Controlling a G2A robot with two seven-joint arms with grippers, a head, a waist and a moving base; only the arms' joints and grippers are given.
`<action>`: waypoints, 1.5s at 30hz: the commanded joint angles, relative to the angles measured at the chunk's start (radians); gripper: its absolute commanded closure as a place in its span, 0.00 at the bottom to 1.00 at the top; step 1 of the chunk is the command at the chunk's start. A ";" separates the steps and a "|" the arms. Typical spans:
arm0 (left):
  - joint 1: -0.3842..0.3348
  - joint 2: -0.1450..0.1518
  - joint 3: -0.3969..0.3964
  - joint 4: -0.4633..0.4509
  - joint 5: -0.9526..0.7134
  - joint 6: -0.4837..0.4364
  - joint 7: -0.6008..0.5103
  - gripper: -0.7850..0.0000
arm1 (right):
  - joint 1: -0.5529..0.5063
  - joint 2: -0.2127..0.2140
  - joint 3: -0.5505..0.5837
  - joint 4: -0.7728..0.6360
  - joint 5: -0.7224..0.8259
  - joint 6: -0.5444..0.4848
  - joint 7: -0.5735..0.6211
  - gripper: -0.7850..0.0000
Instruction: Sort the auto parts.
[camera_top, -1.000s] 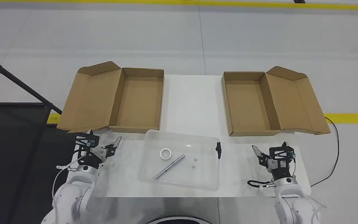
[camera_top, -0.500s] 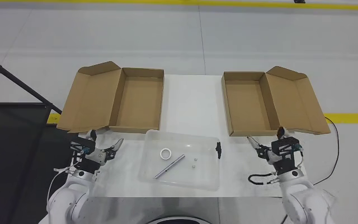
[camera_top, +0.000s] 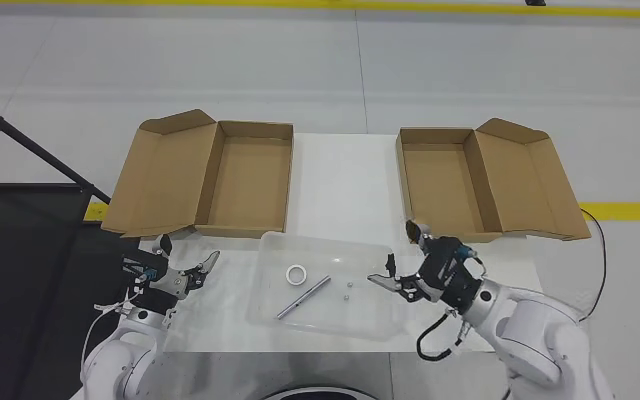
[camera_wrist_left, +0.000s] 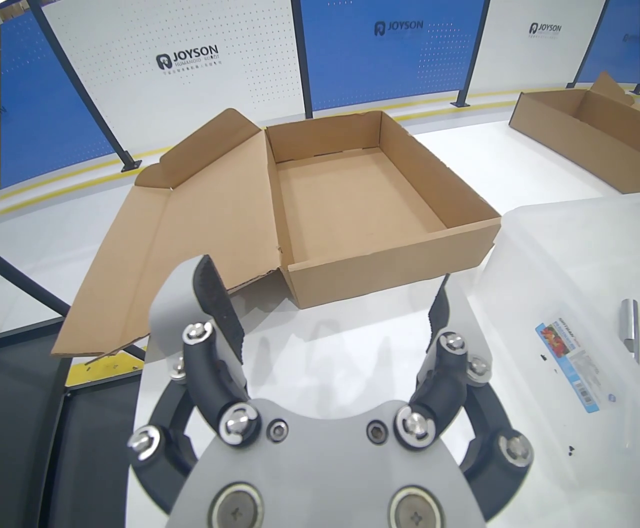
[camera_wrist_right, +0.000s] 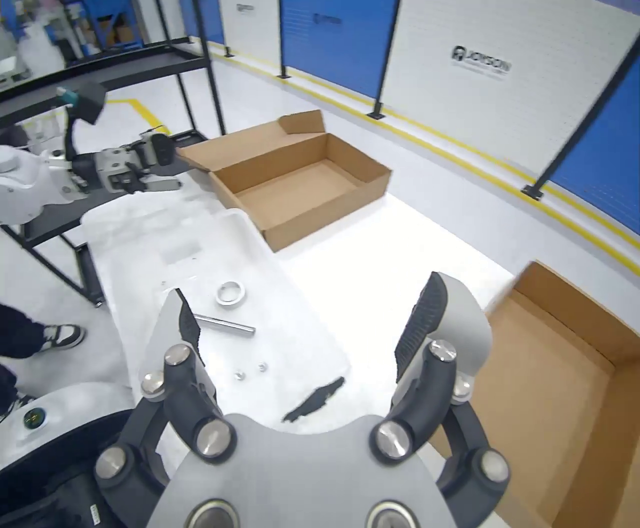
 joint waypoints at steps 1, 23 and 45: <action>0.000 0.000 0.000 0.000 0.000 0.000 0.000 0.00 | 0.001 0.000 -0.001 0.000 0.000 0.001 0.000 0.00; 0.000 0.000 0.000 0.000 0.000 0.000 0.000 0.00 | 0.165 -0.011 -0.321 0.064 -0.267 -0.045 0.233 0.23; 0.000 0.000 0.000 0.000 0.000 0.000 0.000 0.00 | 0.359 -0.036 -0.502 0.306 -0.247 0.035 0.492 0.75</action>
